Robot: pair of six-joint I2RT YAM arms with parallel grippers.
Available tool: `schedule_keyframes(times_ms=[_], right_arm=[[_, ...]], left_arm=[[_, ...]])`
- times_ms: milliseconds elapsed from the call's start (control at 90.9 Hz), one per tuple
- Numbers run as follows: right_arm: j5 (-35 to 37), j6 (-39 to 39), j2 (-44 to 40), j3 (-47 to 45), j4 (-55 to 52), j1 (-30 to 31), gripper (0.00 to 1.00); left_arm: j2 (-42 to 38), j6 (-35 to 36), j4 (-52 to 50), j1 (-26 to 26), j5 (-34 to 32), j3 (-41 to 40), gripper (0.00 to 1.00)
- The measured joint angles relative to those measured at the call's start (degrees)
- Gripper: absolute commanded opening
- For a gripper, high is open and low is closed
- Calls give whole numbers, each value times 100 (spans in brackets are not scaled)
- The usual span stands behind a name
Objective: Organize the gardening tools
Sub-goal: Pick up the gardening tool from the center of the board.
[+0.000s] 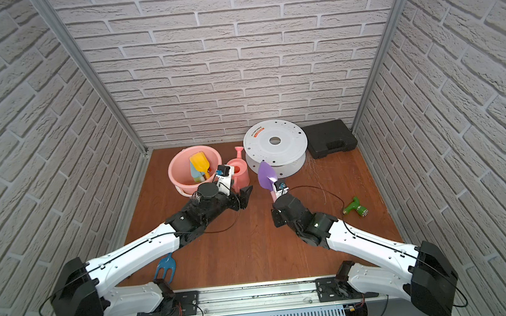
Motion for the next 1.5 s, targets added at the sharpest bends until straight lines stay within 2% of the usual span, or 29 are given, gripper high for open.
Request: schedule_keyframes(times_ms=[154, 297, 660, 891, 1012, 1100, 1133, 1155, 1243, 1309, 1419, 1496], right_arm=[[407, -417, -26, -55, 210, 586, 3], [813, -649, 109, -55, 334, 986, 3], [1191, -774, 138, -66, 448, 1047, 3], [1294, -765, 146, -68, 448, 1045, 3], [1259, -717, 149, -90, 444, 1040, 3], [1239, -621, 210, -146, 535, 984, 3], [1250, -616, 212, -146, 577, 981, 7], [1246, -619, 205, -146, 614, 981, 13], [1224, -610, 203, -146, 667, 981, 51], [1213, -636, 186, -146, 671, 1001, 71], [1095, -632, 116, -146, 658, 1005, 91], [988, -614, 44, -146, 656, 1008, 98]], left_arm=[[387, -98, -52, 33, 503, 605, 65], [649, -131, -74, 44, 702, 804, 53], [590, -251, -219, 208, 811, 614, 47], [474, -317, -175, 236, 852, 426, 23], [461, -428, -92, 234, 1008, 426, 2], [341, -588, 74, 142, 1296, 463, 0], [310, -555, 63, 116, 1281, 476, 0], [302, -544, 42, 120, 1274, 490, 0], [304, -498, -24, 149, 1274, 531, 0], [304, -280, -205, 195, 1084, 586, 0], [306, -24, -592, 374, 793, 721, 0], [293, 149, -811, 470, 610, 870, 0]])
